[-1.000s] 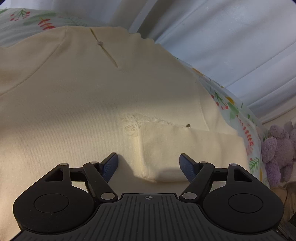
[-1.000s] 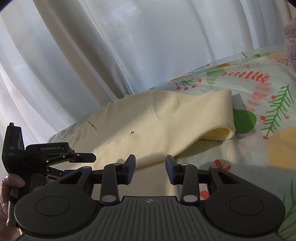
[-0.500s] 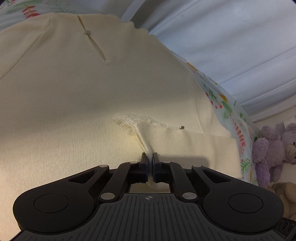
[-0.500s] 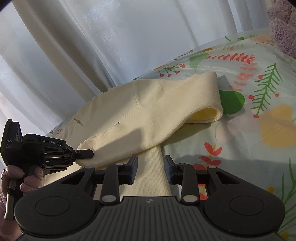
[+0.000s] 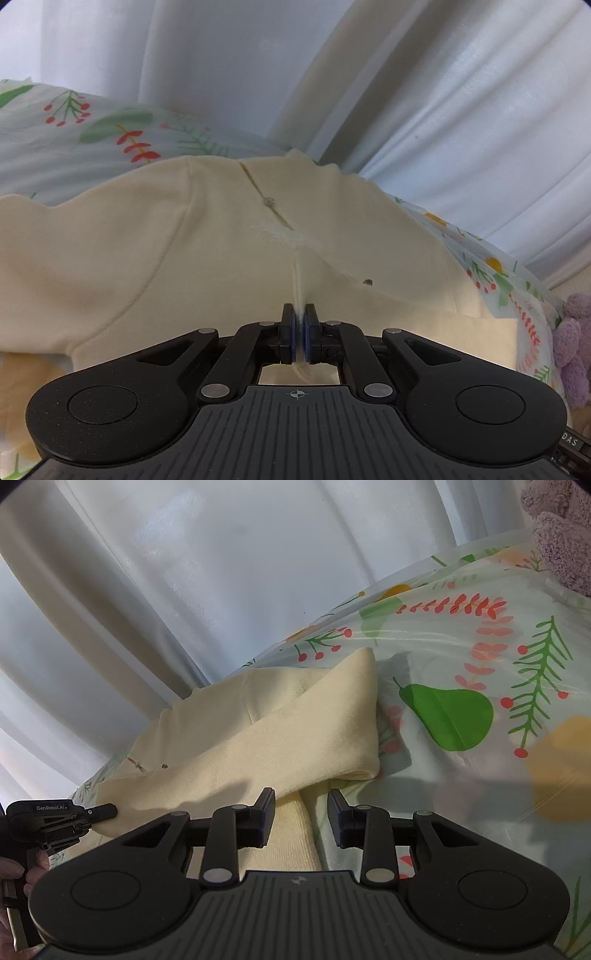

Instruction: Fold small clothes

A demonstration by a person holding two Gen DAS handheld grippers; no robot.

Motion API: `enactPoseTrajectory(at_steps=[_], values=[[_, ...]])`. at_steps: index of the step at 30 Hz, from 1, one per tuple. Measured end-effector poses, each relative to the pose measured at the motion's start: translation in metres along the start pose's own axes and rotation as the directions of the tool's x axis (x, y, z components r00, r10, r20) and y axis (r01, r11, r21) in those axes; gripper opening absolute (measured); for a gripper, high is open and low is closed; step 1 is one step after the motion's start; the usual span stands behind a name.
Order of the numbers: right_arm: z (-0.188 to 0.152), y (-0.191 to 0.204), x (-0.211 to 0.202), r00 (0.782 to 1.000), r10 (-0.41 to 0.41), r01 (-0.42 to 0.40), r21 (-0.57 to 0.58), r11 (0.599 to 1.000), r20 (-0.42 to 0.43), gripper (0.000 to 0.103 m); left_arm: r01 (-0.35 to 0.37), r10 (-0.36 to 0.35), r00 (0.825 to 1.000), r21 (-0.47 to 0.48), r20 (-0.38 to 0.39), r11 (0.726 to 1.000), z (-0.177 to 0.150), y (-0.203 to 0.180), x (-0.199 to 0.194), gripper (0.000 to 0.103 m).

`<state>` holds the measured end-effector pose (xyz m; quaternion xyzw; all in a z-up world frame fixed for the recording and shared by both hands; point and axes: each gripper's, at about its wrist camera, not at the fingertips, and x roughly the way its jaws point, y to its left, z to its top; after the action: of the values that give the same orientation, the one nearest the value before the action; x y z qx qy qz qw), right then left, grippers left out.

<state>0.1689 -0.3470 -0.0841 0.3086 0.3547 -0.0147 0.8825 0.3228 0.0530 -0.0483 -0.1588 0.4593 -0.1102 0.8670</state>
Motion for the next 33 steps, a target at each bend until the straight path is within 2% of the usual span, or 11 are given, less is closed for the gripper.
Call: enactPoseTrajectory(at_steps=[2,4,6,8,9,11,14,16,23,28,33], values=[[0.002,-0.001,0.007,1.0,0.009,-0.009,0.024,1.0,-0.013,0.032,-0.025,0.025,1.0,-0.02,-0.001,0.999,0.004,0.014,0.001,0.006],[0.003,-0.003,0.013,1.0,0.022,-0.021,0.048,0.999,-0.02,0.032,-0.004,0.003,1.0,-0.042,-0.018,0.999,0.005,0.026,0.006,0.007],[0.004,-0.004,0.019,0.999,0.043,-0.041,0.072,0.997,-0.025,0.032,0.017,-0.019,0.999,-0.066,-0.031,0.998,0.006,0.032,0.012,0.017],[0.005,-0.004,0.023,0.998,0.059,-0.056,0.087,0.995,-0.026,0.032,0.045,-0.049,0.998,-0.074,-0.05,0.996,0.004,0.035,0.02,0.02],[0.005,-0.003,0.025,0.997,0.066,-0.063,0.093,0.994,-0.027,0.032,0.054,-0.058,0.997,-0.079,-0.051,0.995,0.003,0.034,0.024,0.02],[0.006,-0.002,0.029,0.997,0.072,-0.069,0.101,0.993,-0.029,0.032,0.055,-0.058,0.997,-0.062,-0.046,0.997,0.004,0.031,0.027,0.005],[0.009,0.0,0.034,0.997,0.073,-0.069,0.105,0.992,-0.032,0.032,0.035,-0.036,0.999,-0.032,-0.022,0.999,0.01,0.023,0.022,0.006],[0.011,0.0,0.036,0.997,0.071,-0.068,0.114,0.991,-0.023,0.032,0.044,-0.043,0.999,-0.014,0.033,0.999,0.016,0.019,0.01,0.006],[0.016,-0.008,0.045,0.995,0.102,-0.096,0.212,0.973,-0.018,0.032,0.007,0.0,0.99,-0.05,0.138,0.999,0.043,0.029,-0.02,0.006],[0.016,-0.006,0.053,0.995,0.095,-0.089,0.219,0.972,-0.019,0.031,-0.01,0.023,0.989,-0.089,0.146,0.996,0.05,0.051,-0.027,0.006],[0.017,-0.002,0.057,0.999,0.048,-0.045,0.189,0.981,-0.01,0.016,-0.042,0.051,0.993,-0.081,0.111,0.996,0.047,0.06,-0.019,0.006]])
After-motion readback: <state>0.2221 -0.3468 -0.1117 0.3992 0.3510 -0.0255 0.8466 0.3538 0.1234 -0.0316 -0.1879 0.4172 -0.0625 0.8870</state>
